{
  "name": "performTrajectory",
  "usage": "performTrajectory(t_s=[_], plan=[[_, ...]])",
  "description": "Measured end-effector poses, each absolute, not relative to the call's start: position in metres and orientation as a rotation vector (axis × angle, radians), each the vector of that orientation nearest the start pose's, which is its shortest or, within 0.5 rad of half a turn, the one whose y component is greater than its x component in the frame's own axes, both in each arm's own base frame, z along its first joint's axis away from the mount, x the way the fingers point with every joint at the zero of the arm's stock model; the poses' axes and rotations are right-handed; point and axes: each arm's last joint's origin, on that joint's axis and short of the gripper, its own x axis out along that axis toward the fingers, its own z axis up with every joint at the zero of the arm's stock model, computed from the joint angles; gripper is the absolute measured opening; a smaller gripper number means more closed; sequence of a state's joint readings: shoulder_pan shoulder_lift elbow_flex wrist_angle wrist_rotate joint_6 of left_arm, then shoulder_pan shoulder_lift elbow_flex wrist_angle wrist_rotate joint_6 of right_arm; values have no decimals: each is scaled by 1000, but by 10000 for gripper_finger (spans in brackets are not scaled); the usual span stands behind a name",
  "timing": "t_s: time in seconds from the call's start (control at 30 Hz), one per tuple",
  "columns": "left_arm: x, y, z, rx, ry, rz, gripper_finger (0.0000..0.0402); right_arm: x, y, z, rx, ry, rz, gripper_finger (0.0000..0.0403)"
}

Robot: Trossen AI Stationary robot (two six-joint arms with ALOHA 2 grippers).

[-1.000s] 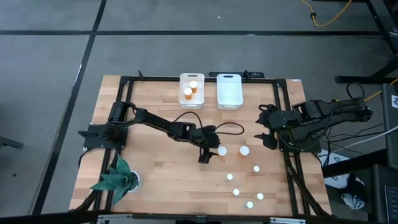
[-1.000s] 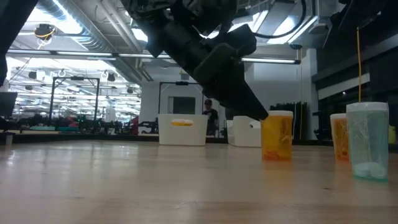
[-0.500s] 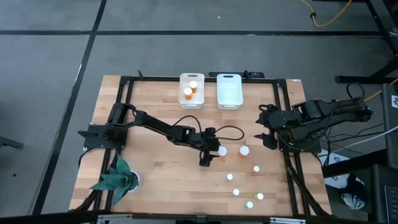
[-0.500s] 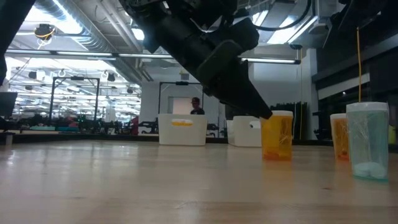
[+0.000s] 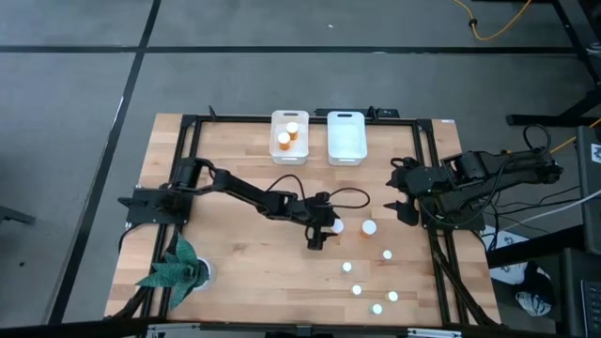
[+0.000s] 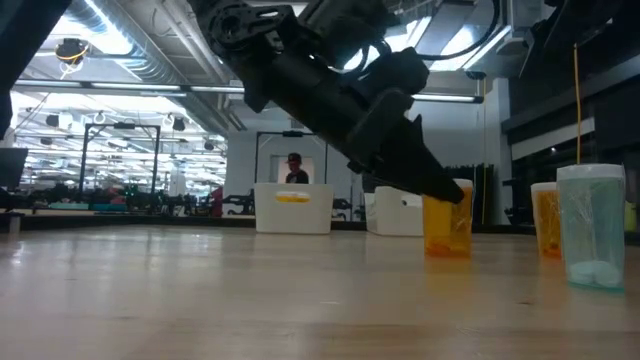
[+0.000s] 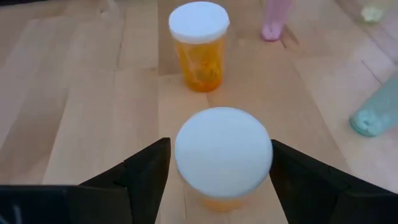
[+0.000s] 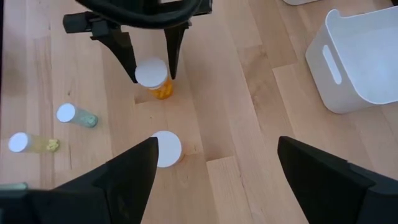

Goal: Pick and place medicine bottles into bin by pill shape (circle, oval)
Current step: Put the orange capsule bottle into the left white bin

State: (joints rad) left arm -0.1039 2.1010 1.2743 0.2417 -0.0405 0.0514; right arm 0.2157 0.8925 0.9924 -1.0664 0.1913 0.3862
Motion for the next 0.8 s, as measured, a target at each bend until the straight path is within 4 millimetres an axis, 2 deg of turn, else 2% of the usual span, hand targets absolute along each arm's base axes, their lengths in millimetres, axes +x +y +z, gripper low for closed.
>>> performTrajectory(t_s=[0.3,0.6,0.8], plan=[[443,-41,135,74,591,-69,250,145,26,314,162,933,-160,330],[446,-26,138,27,554,-104,182,145,26,314,162,933,-160,330],[445,-23,141,10,556,-93,175,145,26,314,163,933,-160,330]])
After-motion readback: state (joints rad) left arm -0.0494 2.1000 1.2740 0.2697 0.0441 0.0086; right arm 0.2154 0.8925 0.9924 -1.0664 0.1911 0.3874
